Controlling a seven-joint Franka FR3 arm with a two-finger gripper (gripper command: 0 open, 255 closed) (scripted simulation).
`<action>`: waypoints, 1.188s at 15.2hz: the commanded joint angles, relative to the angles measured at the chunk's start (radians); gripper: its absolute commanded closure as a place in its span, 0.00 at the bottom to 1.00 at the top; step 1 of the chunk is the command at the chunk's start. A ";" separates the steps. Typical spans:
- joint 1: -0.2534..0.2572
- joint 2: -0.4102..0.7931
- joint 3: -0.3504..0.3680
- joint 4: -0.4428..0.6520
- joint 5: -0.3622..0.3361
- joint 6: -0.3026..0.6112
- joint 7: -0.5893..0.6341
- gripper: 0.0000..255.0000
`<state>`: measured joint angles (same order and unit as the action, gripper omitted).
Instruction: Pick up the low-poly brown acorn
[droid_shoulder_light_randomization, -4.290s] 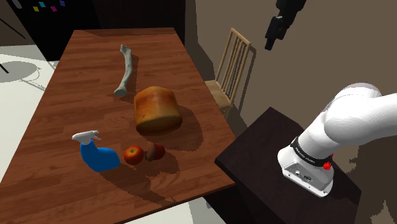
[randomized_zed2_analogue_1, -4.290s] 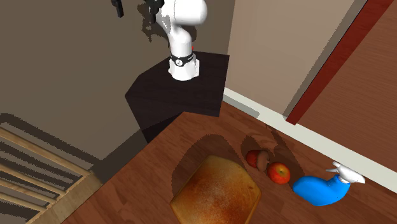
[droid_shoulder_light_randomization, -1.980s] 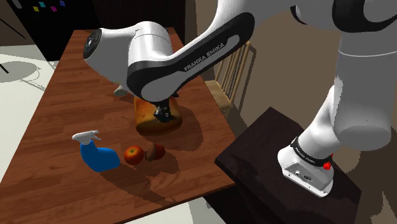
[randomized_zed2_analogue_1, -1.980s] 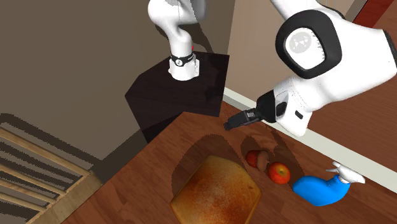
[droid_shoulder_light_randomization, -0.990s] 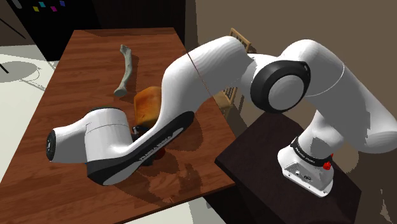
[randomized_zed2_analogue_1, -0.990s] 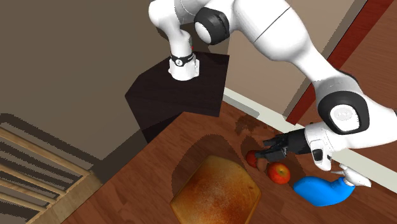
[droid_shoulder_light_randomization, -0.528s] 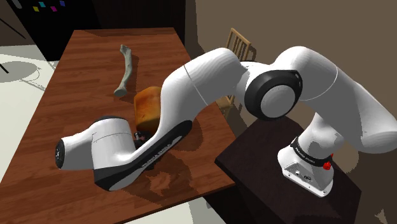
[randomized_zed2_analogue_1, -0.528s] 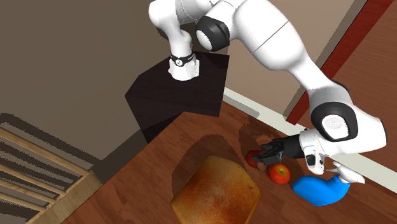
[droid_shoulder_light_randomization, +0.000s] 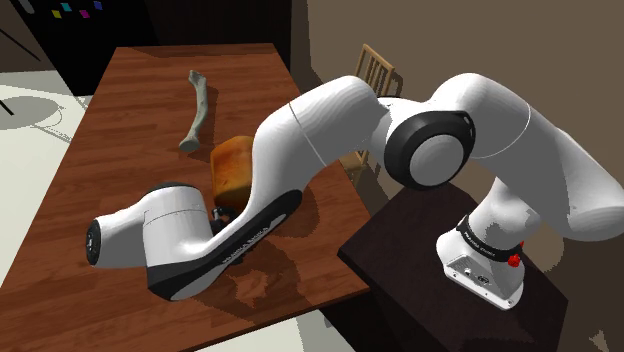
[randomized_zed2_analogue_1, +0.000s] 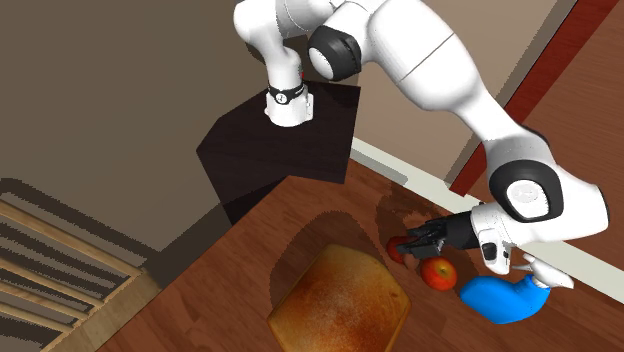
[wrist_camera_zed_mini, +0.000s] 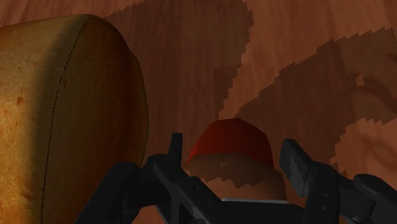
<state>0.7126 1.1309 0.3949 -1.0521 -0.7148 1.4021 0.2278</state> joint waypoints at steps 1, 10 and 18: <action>0.000 0.002 0.000 -0.001 0.000 0.000 0.000 1.00; -0.012 -0.076 0.013 -0.035 0.012 -0.042 -0.014 1.00; -0.016 -0.134 0.023 -0.043 0.022 -0.088 -0.032 1.00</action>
<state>0.6962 1.0004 0.4176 -1.0970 -0.6935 1.3185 0.1978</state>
